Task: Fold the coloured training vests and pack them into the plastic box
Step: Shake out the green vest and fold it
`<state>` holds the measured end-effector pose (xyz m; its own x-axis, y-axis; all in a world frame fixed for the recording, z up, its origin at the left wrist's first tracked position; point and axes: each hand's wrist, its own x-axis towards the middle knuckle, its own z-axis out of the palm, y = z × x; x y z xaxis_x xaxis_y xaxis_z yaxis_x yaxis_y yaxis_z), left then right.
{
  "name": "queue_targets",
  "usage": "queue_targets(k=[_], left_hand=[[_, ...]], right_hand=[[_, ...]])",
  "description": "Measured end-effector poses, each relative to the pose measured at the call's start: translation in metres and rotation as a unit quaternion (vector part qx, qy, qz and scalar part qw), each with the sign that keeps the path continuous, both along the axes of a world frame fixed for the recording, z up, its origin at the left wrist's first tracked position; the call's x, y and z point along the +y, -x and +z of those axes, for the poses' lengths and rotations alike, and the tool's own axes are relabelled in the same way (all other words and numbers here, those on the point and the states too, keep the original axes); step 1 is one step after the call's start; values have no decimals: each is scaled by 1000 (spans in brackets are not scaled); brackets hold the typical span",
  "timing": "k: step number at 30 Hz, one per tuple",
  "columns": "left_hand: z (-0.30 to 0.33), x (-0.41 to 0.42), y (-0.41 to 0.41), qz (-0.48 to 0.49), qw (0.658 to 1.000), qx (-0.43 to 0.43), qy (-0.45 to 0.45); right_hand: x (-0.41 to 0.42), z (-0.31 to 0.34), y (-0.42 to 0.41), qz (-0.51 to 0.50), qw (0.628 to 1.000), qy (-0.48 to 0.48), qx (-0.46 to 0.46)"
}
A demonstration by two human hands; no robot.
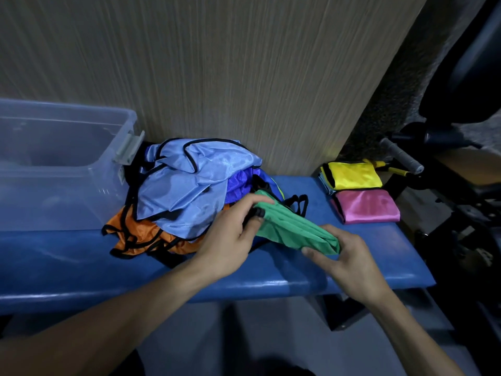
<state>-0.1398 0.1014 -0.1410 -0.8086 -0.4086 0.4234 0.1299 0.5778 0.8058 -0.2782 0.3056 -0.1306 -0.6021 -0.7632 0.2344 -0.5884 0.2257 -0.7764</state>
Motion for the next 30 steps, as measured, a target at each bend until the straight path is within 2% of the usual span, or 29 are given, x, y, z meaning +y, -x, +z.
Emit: queue_targets(k=[3,6,8,10,12,14,16,20,21,23,25,28,30], left_hand=[[26,10,12,-7,999,38,-19],[55,17,32,-9,995,94,-19],[65,17,54,-11,995,98,-30],[62,11,82,-10,997,66,-50],[44,2,113,-1,997,19,-80],[10,-12,140,32,992,-52,-112],[-28,-26,158,78,980,-121,-141],[-64,-42,176,117,965,-158,-172],[-61,-41,177,124,965,-157,-169],[-55,-39,179,130,966,-169,-147],[-55,-38,179,134,966,-179,-129],[-58,-41,175,125,967,-188,-120],[-58,-43,173,116,967,-195,-117]], right_hand=[[4,18,8,-12,992,107,-70],[7,43,17,-32,959,222,-171],[2,51,24,-62,941,256,-210],[-3,46,36,-100,927,264,-245],[-7,29,48,-152,921,209,-292],[-8,3,53,-202,911,84,-349],[-7,-17,49,-193,905,-8,-378],[-2,-28,50,-138,924,-6,-356],[0,-31,52,-125,937,-24,-324],[6,-32,53,-113,969,-88,-200],[14,-28,51,-92,982,-122,-113],[26,-20,50,-27,986,-151,-66],[31,-20,49,2,985,-160,-65]])
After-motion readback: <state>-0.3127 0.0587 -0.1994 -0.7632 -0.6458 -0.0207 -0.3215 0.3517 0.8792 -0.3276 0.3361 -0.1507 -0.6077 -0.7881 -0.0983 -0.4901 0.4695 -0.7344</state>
